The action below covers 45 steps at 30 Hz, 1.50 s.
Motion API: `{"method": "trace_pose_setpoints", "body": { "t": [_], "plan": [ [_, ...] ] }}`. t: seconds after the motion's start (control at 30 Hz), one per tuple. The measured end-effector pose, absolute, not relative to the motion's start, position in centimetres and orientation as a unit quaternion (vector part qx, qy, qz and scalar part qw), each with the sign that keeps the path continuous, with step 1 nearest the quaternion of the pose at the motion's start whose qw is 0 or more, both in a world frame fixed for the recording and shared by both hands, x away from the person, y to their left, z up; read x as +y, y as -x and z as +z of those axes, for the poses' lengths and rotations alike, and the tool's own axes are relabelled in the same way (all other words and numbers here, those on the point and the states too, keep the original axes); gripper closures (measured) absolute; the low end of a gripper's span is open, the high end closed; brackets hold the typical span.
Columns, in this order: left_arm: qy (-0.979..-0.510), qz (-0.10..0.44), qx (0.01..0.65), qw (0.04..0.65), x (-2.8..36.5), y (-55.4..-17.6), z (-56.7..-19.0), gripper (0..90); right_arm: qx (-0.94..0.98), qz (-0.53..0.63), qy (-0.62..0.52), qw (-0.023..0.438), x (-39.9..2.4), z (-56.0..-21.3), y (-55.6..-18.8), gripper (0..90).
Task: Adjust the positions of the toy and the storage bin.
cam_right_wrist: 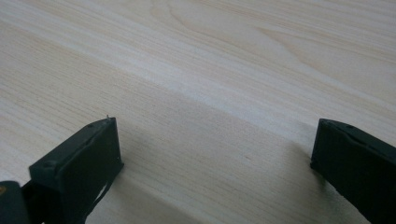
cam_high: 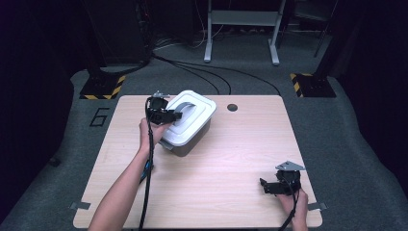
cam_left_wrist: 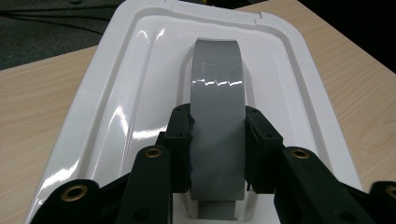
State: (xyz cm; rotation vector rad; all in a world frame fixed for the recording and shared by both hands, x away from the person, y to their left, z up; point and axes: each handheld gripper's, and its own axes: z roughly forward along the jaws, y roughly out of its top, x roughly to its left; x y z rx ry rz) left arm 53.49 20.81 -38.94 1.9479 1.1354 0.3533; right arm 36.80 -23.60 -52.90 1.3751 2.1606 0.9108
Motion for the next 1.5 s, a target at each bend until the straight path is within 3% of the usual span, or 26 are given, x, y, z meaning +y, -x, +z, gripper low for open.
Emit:
{"method": "trace_pose_setpoints", "body": {
  "t": [1.0,1.5],
  "plan": [
    [-0.772,0.120,0.455,0.428,14.7,-52.4,-39.1,67.0,0.777,0.328,-0.493,0.213,-23.6,-52.9,-36.8,0.5],
    [-0.773,0.134,0.453,0.423,14.1,-52.2,-39.0,67.0,0.777,0.328,-0.493,0.213,-23.6,-52.9,-36.8,0.5]
  ]
}}
